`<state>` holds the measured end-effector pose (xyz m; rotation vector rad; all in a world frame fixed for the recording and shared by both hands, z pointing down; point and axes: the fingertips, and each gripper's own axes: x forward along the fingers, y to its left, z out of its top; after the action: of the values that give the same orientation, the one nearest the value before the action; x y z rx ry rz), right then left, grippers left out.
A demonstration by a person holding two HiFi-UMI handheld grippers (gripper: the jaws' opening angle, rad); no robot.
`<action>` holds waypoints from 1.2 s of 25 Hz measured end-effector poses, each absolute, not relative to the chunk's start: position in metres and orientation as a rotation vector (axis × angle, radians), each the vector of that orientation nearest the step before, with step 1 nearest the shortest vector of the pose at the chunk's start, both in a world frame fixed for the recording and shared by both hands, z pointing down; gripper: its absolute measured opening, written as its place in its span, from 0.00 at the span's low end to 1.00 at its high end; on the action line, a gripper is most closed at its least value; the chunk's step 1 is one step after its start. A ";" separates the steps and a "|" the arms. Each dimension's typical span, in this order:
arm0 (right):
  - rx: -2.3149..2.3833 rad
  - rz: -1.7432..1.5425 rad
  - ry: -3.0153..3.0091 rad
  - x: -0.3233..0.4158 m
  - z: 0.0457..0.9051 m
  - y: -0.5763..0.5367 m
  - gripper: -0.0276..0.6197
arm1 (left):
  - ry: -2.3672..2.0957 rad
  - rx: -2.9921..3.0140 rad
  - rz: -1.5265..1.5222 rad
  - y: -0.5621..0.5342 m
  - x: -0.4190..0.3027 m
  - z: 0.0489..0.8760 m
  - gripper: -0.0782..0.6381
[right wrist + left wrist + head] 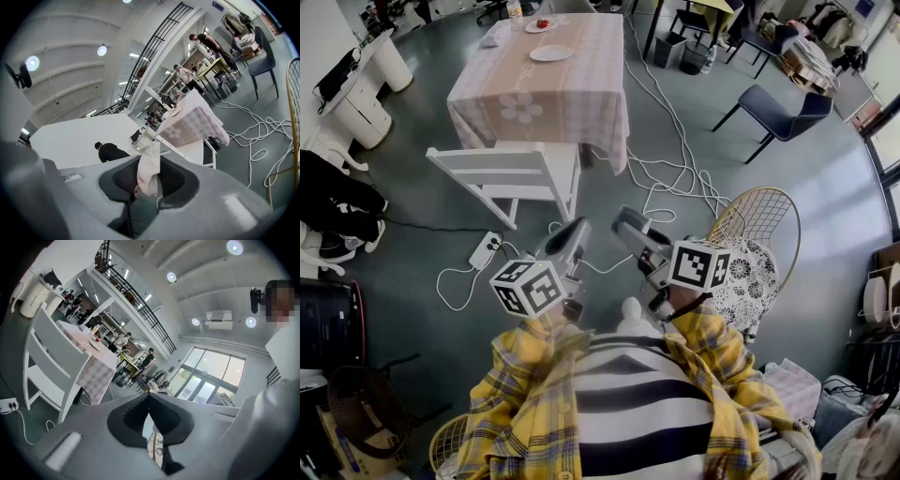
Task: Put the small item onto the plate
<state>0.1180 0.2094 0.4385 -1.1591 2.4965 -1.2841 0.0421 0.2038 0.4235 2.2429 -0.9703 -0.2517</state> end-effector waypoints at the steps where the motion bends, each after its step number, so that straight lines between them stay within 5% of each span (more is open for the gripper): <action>1: -1.158 -1.287 2.498 0.117 0.438 0.210 0.21 | -0.970 2.244 -0.252 0.204 0.043 0.423 0.09; 30: -1.307 -1.100 2.673 0.051 0.442 0.217 0.20 | -1.058 2.246 -0.143 0.201 -0.009 0.448 0.09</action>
<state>0.0507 0.2165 0.4420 -1.3075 2.6729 -1.0997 -0.0091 0.2008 0.4476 2.2460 -1.0579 -0.1426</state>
